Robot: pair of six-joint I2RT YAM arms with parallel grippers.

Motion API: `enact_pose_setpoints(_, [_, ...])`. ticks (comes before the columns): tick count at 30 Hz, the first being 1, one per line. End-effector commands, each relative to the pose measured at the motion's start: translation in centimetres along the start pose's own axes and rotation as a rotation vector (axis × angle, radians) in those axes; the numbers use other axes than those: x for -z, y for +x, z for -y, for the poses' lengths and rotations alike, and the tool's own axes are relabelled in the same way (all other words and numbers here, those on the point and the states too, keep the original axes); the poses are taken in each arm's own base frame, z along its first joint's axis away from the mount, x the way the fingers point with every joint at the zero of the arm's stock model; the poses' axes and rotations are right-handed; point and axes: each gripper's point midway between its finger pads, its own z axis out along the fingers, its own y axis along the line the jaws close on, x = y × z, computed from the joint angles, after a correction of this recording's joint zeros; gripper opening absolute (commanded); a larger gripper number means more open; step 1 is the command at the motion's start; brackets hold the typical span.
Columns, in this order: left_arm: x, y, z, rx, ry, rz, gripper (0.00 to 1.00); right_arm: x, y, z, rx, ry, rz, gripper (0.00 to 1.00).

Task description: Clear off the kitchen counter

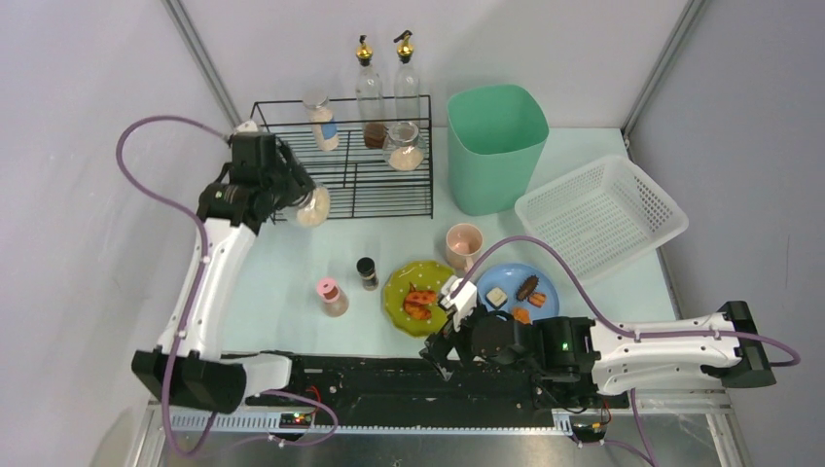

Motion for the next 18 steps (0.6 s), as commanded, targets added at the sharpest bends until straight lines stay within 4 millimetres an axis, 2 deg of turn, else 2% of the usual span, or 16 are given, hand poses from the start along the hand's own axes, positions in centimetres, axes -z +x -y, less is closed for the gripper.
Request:
enact_pose_setpoints(1, [0.7, -4.6, 4.5, -0.036, 0.147, 0.075, 0.0, 0.8, -1.8, -0.4, -0.008, -0.017, 0.048, 1.0])
enact_pose_setpoints(2, [0.0, -4.7, 4.7, -0.042, 0.141, 0.064, 0.0, 0.8, -1.7, -0.4, -0.007, -0.017, 0.046, 1.0])
enact_pose_setpoints(3, [0.3, -5.7, 5.4, -0.04, 0.158, 0.08, 0.0, 0.8, -1.7, -0.4, -0.007, -0.019, 0.046, 1.0])
enact_pose_setpoints(4, [-0.7, -5.6, 5.7, -0.048, 0.152, 0.062, 0.0, 0.8, -1.6, -0.4, -0.006, -0.02, 0.045, 1.0])
enact_pose_setpoints(5, [-0.4, -6.3, 6.4, -0.048, 0.173, 0.07, 0.0, 0.9, -1.6, -0.4, -0.007, -0.022, 0.047, 1.0])
enact_pose_setpoints(6, [-1.4, -6.2, 6.8, -0.055, 0.171, 0.05, 0.0, 0.9, -1.4, -0.3, -0.004, -0.022, 0.043, 1.0])
enact_pose_setpoints(9, [-2.0, -7.3, 8.4, -0.057, 0.201, 0.047, 0.0, 0.9, -1.1, -0.2, -0.009, -0.017, 0.038, 1.0])
enact_pose_setpoints(10, [-2.8, -7.3, 8.7, -0.063, 0.196, 0.037, 0.0, 0.9, -1.0, -0.2, -0.01, -0.017, 0.036, 1.0])
enact_pose_setpoints(11, [-2.5, -8.2, 9.2, -0.061, 0.205, 0.054, 0.0, 0.9, -0.8, -0.2, -0.012, -0.017, 0.033, 1.0])
enact_pose_setpoints(12, [-3.5, -8.1, 9.4, -0.065, 0.195, 0.04, 0.0, 1.0, -0.8, -0.1, -0.016, -0.018, 0.034, 1.0])
enact_pose_setpoints(13, [-3.1, -9.0, 10.0, -0.063, 0.209, 0.056, 0.0, 1.0, -0.5, -0.1, -0.016, -0.016, 0.029, 1.0])
enact_pose_setpoints(14, [-4.2, -8.7, 10.4, -0.07, 0.204, 0.036, 0.0, 1.1, -0.5, 0.0, -0.02, -0.016, 0.031, 1.0])
enact_pose_setpoints(15, [-3.9, -9.5, 11.0, -0.069, 0.217, 0.049, 0.0, 1.1, -0.3, 0.1, -0.021, -0.012, 0.026, 1.0])
enact_pose_setpoints(16, [-5.1, -9.2, 11.3, -0.077, 0.209, 0.028, 0.0, 1.2, -0.3, 0.1, -0.023, -0.012, 0.027, 1.0])
enact_pose_setpoints(17, [-4.9, -9.7, 11.8, -0.079, 0.219, 0.034, 0.0, 1.2, -0.1, 0.2, -0.026, -0.008, 0.026, 1.0])
enact_pose_setpoints(18, [-6.1, -9.2, 12.1, -0.086, 0.21, 0.012, 0.0, 1.3, -0.1, 0.2, -0.028, -0.009, 0.027, 1.0])
